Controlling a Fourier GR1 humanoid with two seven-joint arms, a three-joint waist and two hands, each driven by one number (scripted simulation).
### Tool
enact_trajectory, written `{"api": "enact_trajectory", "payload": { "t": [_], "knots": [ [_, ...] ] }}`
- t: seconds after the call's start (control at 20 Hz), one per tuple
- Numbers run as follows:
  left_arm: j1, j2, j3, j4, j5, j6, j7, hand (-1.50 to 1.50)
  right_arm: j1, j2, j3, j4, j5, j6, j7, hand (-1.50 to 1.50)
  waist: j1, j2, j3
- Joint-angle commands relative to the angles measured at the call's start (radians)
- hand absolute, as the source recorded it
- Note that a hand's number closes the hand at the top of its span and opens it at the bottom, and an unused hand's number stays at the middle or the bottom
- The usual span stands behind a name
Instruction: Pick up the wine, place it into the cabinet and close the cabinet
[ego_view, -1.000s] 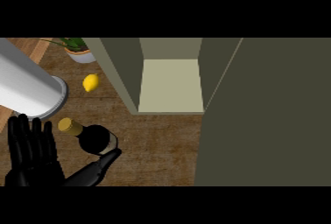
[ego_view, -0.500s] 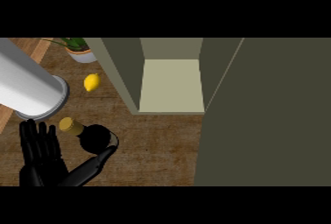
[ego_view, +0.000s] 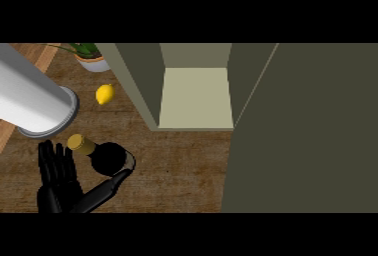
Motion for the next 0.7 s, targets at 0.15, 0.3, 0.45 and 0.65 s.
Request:
{"api": "enact_trajectory", "payload": {
  "t": [0.15, 0.3, 0.45, 0.65],
  "knots": [
    [-0.027, -0.004, 0.085, 0.139, 0.084, -0.135, -0.090, -1.50, -0.058, -0.013, -0.064, -0.112, -0.089, -0.011, 0.096, -1.50, 0.001, 0.001, 0.000],
    [0.010, -0.039, 0.032, 0.096, 0.044, -0.100, -0.098, -1.50, -0.020, 0.001, -0.003, -0.163, -0.060, -0.012, 0.127, -1.50, 0.001, -0.001, 0.001],
    [-0.058, -0.046, 0.060, 0.271, 0.109, -0.144, -0.229, -1.50, 0.024, 0.004, -0.024, -0.123, -0.066, 0.018, 0.043, -1.50, -0.002, 0.001, 0.001],
    [-0.014, -0.046, 0.102, 0.258, 0.105, -0.200, -0.225, -1.50, 0.001, 0.019, -0.004, -0.086, -0.034, 0.010, 0.031, -1.50, 0.003, 0.001, 0.001]
  ]
}}
